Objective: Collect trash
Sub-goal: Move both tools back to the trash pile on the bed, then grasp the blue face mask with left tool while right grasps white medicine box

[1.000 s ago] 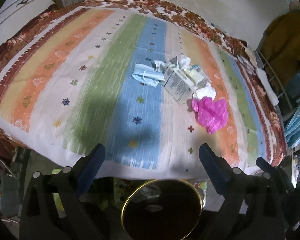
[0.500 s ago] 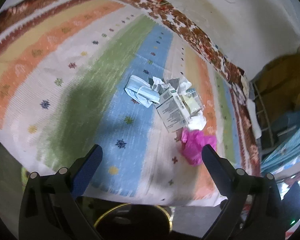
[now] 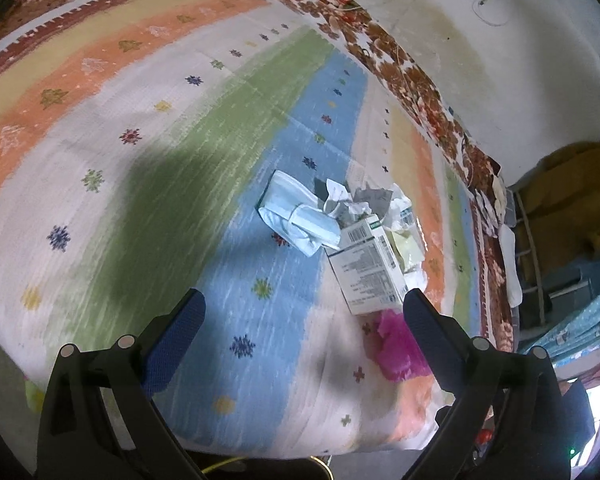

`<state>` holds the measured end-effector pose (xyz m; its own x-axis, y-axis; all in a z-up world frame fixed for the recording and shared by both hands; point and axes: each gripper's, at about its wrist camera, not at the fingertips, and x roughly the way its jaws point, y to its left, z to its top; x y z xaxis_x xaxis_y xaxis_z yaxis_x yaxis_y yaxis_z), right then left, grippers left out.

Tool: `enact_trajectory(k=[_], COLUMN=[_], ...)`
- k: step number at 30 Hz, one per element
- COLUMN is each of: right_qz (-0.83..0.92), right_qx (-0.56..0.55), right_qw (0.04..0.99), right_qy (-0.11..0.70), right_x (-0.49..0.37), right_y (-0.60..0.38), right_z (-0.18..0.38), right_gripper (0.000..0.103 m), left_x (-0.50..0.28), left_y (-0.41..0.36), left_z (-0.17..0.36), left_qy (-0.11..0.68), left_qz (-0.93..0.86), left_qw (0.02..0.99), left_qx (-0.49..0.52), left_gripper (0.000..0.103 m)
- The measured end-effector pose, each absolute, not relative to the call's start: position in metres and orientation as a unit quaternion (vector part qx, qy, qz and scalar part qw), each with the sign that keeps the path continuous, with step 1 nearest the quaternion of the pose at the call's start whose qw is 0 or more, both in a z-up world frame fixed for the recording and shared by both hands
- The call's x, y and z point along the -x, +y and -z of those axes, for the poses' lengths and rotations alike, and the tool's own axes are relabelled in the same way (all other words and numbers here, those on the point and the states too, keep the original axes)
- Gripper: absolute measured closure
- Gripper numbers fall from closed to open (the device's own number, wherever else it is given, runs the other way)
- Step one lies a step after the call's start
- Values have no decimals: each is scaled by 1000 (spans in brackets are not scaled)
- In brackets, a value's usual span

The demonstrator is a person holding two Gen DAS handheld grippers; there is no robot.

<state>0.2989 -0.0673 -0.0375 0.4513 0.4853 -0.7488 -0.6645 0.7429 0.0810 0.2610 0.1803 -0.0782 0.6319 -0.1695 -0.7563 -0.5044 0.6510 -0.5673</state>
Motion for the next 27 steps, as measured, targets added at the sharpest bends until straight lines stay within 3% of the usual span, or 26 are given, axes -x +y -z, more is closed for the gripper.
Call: enact_trajectory(k=[14,19,27], right_qz=[-339,-342,-341], right_qx=[147,160,156], right_qw=[837,832,823], right_qy=[403,407,427], right_x=[-342,-354,-373], right_y=[-32,-17,-4], right_z=[74,87,107], right_gripper=[11,17,36], left_x=[-302,-316,-337], left_y=[212,216,220], left_z=[117,132,158], left_qy=[418,425,424], left_qz=[-81,-70,-41], left_qw=[797,788,775], left_qx=[429,440,466], left_gripper=[10,20,33])
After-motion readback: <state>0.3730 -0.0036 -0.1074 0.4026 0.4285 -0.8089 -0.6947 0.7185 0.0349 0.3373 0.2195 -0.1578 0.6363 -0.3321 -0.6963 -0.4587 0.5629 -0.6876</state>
